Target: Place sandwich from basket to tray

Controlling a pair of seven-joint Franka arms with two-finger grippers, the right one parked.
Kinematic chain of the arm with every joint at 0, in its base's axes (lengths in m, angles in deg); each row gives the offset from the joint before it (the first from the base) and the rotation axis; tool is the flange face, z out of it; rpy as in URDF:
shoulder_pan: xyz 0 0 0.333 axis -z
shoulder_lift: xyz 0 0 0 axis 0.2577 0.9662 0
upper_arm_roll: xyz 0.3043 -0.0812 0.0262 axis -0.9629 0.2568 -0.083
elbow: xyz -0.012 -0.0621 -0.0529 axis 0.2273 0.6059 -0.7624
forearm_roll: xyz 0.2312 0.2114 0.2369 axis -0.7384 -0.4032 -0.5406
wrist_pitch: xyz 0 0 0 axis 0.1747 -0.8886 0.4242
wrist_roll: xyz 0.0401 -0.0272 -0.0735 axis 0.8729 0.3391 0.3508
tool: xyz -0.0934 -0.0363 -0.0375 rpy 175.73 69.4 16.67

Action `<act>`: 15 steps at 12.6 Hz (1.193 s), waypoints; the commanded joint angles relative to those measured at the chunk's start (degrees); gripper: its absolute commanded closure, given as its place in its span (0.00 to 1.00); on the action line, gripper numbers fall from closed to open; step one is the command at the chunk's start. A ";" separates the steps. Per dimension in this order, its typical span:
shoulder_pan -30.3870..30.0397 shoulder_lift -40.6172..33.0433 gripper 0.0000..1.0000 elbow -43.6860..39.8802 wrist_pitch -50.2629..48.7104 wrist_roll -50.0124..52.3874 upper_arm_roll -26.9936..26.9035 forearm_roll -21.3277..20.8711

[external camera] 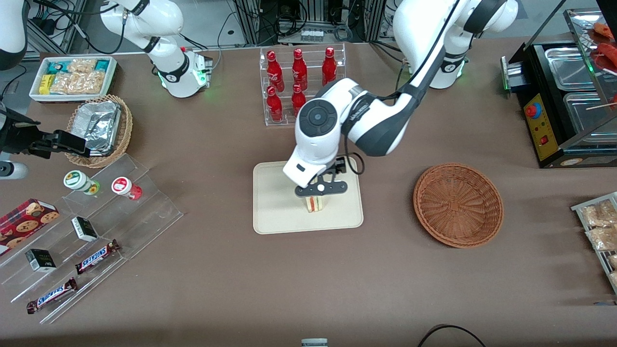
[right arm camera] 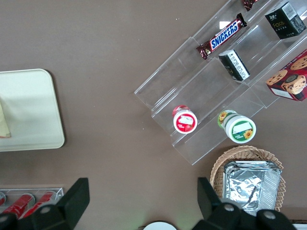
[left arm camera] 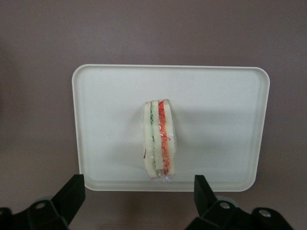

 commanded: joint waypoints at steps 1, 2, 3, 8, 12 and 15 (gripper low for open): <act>0.18 -2.75 0.00 0.72 -3.77 -8.18 -4.52 1.63; 0.18 -3.28 0.00 0.90 -4.82 -11.79 -7.84 4.25; 0.27 -3.72 0.00 1.42 -5.79 -16.35 -12.05 7.41; 0.18 -8.81 0.00 6.70 -8.25 -28.14 -24.55 12.80; 0.27 -9.26 0.00 6.87 -11.86 -40.72 -33.96 15.80; 0.27 -13.46 0.00 12.31 -11.87 -41.26 -35.64 15.36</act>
